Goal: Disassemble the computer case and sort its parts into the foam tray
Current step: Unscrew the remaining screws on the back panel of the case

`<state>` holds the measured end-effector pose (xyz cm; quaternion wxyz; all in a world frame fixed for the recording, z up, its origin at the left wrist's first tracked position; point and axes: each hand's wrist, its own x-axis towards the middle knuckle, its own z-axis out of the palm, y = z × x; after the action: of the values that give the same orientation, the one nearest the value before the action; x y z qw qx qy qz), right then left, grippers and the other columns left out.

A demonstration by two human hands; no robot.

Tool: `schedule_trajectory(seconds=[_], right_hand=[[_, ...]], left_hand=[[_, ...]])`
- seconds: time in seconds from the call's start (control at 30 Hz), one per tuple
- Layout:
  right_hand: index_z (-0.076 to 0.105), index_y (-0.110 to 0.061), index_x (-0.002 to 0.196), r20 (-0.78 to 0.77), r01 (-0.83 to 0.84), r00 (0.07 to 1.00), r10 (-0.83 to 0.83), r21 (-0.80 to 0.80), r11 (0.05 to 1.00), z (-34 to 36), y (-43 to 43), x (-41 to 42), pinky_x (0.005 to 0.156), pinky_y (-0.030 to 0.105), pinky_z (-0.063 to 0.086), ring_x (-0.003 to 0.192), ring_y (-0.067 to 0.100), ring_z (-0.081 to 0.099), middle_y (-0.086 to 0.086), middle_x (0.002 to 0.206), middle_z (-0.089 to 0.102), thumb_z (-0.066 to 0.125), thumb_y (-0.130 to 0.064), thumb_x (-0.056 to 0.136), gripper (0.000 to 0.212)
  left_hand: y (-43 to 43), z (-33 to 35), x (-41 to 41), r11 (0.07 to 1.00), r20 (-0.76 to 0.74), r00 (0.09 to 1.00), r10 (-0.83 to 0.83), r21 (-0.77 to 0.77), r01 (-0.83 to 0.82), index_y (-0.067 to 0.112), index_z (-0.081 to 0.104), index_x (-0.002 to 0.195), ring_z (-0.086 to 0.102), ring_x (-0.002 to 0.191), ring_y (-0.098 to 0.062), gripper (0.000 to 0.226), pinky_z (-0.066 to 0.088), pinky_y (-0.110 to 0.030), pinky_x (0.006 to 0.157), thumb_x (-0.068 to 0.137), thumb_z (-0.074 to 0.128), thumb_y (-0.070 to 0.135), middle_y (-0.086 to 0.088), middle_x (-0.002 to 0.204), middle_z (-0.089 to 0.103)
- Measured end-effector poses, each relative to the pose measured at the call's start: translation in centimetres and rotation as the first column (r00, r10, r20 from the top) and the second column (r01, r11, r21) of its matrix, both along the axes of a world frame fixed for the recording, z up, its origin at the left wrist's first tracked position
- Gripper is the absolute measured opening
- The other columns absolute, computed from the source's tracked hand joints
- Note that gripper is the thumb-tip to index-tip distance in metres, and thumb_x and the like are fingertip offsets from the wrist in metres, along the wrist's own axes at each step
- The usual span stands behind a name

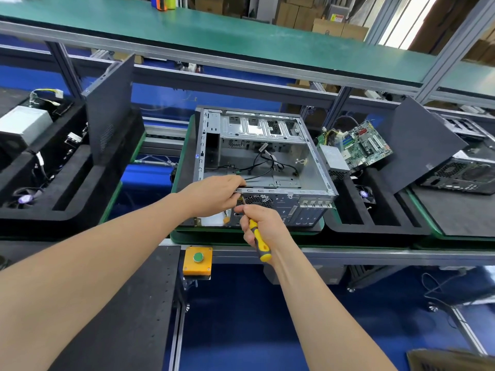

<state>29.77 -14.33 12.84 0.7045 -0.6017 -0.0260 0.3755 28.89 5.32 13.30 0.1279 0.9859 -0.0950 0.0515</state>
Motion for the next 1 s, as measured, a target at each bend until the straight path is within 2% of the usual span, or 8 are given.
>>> schedule_trajectory(seconds=[0.1,0.2,0.3,0.63,0.73,0.8,0.9,1.0], right_hand=[[0.071,-0.007,0.096,0.387,0.002,0.911,0.141,-0.347,0.938,1.1,-0.1,-0.3,0.041,0.026,0.043,0.038,0.019,0.051,0.007,0.060,0.063,0.048,-0.014,0.106,0.026],[0.060,-0.011,0.082,0.624,0.181,0.706,0.335,-0.617,0.766,1.7,0.8,-0.7,0.049,0.034,0.048,0.052,0.027,0.061,0.012,0.069,0.066,0.049,-0.018,0.104,0.026],[0.050,-0.016,0.086,0.683,0.358,0.546,0.485,-0.714,0.602,1.3,1.7,-1.5,0.062,0.034,0.039,0.072,0.028,0.053,0.004,0.078,0.051,0.053,-0.019,0.103,0.017],[0.061,-0.014,0.105,0.704,0.469,0.454,0.546,-0.710,0.525,0.9,2.5,-2.5,0.067,0.034,0.038,0.091,0.034,0.068,0.010,0.099,0.069,0.061,-0.015,0.097,0.009],[0.058,-0.016,0.089,0.722,0.419,0.534,0.439,-0.678,0.604,0.8,1.7,-2.0,0.063,0.036,0.043,0.082,0.031,0.065,0.008,0.087,0.068,0.054,-0.025,0.102,0.016],[0.067,-0.015,0.085,0.645,0.249,0.713,0.277,-0.601,0.760,0.7,1.0,-1.2,0.057,0.037,0.051,0.062,0.026,0.065,0.008,0.071,0.067,0.052,-0.027,0.102,0.026],[0.074,-0.008,0.096,0.185,0.026,0.982,0.027,-0.277,0.960,0.7,0.4,0.0,0.042,0.029,0.040,0.039,0.022,0.046,0.007,0.062,0.057,0.052,-0.019,0.101,0.024],[0.064,-0.008,0.101,-0.200,-0.055,0.977,0.076,0.108,0.993,0.1,-0.3,0.2,0.039,0.024,0.034,0.042,0.014,0.040,0.002,0.066,0.052,0.052,-0.021,0.106,0.018]], left_hand=[[0.0,-0.2,0.1,1.000,-0.007,1.000,0.004,-0.002,-0.004,0.020,0.047,0.133,0.057,0.088,-0.014,0.032,0.043,-0.029,0.073,0.105,0.038,0.035,0.002,0.119,0.062],[0.1,-0.1,0.1,1.000,-0.019,1.000,0.003,0.005,-0.003,0.020,0.045,0.136,0.055,0.087,-0.013,0.034,0.043,-0.030,0.073,0.106,0.037,0.034,0.002,0.120,0.061],[0.0,0.1,0.1,1.000,-0.031,1.000,0.000,0.003,0.000,0.018,0.046,0.136,0.054,0.091,-0.012,0.034,0.045,-0.031,0.079,0.107,0.038,0.033,0.001,0.124,0.061],[-0.1,0.3,0.0,1.000,-0.047,0.999,0.010,0.022,-0.009,0.017,0.045,0.141,0.060,0.100,-0.018,0.038,0.048,-0.034,0.082,0.107,0.037,0.033,-0.001,0.130,0.060],[-0.1,0.4,-0.1,1.000,-0.041,0.999,0.003,0.025,-0.002,0.018,0.046,0.138,0.060,0.097,-0.017,0.036,0.050,-0.036,0.082,0.107,0.037,0.033,0.000,0.126,0.061],[-0.2,0.6,-0.3,1.000,-0.037,0.999,-0.004,0.025,0.005,0.017,0.047,0.136,0.061,0.098,-0.018,0.034,0.051,-0.039,0.084,0.107,0.038,0.033,-0.001,0.124,0.062],[-0.2,0.7,-0.3,1.000,-0.031,0.999,-0.012,0.018,0.013,0.017,0.047,0.135,0.061,0.101,-0.020,0.034,0.051,-0.042,0.087,0.106,0.039,0.033,-0.001,0.125,0.062],[-0.1,0.7,-0.3,1.000,-0.031,0.999,-0.023,0.020,0.023,0.016,0.047,0.136,0.060,0.103,-0.021,0.034,0.050,-0.041,0.087,0.107,0.039,0.032,-0.002,0.126,0.062]])
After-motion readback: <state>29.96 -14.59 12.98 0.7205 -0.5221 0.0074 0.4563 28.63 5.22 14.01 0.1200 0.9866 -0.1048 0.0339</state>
